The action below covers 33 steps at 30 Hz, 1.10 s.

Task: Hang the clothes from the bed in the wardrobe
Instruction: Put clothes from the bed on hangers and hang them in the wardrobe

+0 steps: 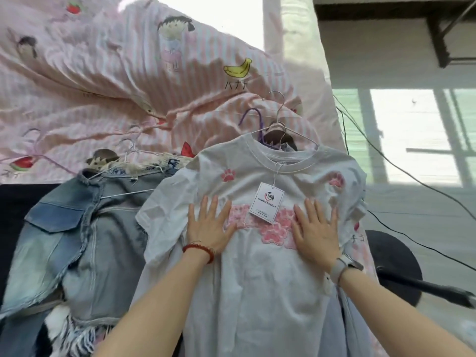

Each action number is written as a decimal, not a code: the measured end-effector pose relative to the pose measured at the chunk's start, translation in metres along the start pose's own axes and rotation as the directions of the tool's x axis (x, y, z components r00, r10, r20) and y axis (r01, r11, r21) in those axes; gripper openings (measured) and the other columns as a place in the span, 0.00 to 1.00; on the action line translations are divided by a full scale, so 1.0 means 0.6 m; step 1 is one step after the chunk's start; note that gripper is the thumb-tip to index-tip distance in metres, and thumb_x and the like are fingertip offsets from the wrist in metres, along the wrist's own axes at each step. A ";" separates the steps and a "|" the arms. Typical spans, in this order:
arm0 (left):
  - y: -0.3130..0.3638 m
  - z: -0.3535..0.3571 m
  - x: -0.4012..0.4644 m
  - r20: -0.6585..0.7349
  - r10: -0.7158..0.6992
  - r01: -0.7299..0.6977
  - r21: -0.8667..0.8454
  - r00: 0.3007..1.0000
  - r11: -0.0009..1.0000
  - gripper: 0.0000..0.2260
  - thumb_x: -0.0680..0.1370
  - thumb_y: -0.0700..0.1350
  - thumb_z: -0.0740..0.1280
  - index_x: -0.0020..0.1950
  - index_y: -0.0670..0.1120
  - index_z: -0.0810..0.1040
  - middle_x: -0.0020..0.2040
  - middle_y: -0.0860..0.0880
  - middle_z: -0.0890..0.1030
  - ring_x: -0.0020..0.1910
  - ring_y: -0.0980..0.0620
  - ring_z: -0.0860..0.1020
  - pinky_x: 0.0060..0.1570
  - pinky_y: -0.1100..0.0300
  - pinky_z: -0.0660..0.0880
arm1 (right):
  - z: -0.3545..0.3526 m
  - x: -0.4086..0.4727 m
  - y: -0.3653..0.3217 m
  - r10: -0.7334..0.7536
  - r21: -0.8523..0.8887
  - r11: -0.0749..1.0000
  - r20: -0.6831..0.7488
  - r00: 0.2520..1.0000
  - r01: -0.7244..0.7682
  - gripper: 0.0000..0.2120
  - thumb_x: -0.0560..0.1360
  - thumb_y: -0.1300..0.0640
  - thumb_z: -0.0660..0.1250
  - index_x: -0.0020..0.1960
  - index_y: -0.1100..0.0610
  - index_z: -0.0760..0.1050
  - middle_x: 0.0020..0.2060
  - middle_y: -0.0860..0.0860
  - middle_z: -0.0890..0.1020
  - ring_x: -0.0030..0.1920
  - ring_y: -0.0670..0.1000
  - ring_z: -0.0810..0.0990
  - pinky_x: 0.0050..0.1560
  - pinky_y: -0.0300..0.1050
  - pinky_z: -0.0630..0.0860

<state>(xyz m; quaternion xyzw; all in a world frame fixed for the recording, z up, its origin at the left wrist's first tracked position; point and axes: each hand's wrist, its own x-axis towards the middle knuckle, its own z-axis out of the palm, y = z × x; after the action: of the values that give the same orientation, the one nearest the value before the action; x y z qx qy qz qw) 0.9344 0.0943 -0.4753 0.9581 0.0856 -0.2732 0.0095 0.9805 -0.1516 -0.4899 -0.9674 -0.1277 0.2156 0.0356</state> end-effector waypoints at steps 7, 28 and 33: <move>-0.045 -0.038 -0.132 -0.145 -0.065 0.033 -0.212 0.987 0.977 0.24 0.79 0.54 0.53 0.75 0.52 0.53 0.76 0.49 0.51 0.75 0.50 0.49 0.71 0.49 0.46 | -0.054 -0.068 -0.086 -0.057 0.051 0.997 -0.033 0.998 0.059 0.23 0.78 0.50 0.53 0.72 0.52 0.56 0.73 0.52 0.58 0.74 0.55 0.50 0.70 0.61 0.46; -0.322 0.320 -1.217 -0.017 -1.000 0.758 -0.653 -0.021 -0.005 0.20 0.78 0.47 0.60 0.70 0.47 0.66 0.70 0.46 0.67 0.71 0.48 0.61 0.68 0.47 0.55 | 0.052 -0.827 -0.795 -0.983 -0.037 0.015 0.184 0.022 0.999 0.23 0.78 0.52 0.53 0.72 0.52 0.57 0.71 0.48 0.62 0.73 0.50 0.54 0.71 0.53 0.50; -0.251 0.395 -1.395 0.138 -0.923 0.691 -0.626 -0.359 -0.362 0.21 0.78 0.47 0.60 0.71 0.47 0.65 0.72 0.46 0.65 0.72 0.48 0.60 0.69 0.49 0.55 | 0.122 -1.034 -0.889 -0.890 0.048 -0.337 0.311 -0.334 0.940 0.23 0.79 0.51 0.52 0.73 0.50 0.54 0.72 0.47 0.60 0.73 0.49 0.53 0.72 0.52 0.48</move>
<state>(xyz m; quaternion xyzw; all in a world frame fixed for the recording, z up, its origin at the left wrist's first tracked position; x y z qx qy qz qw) 0.0854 0.0943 -0.2333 0.4857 0.8680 0.1031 0.0014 0.2830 0.2009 -0.2369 -0.4239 -0.8839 0.1850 0.0690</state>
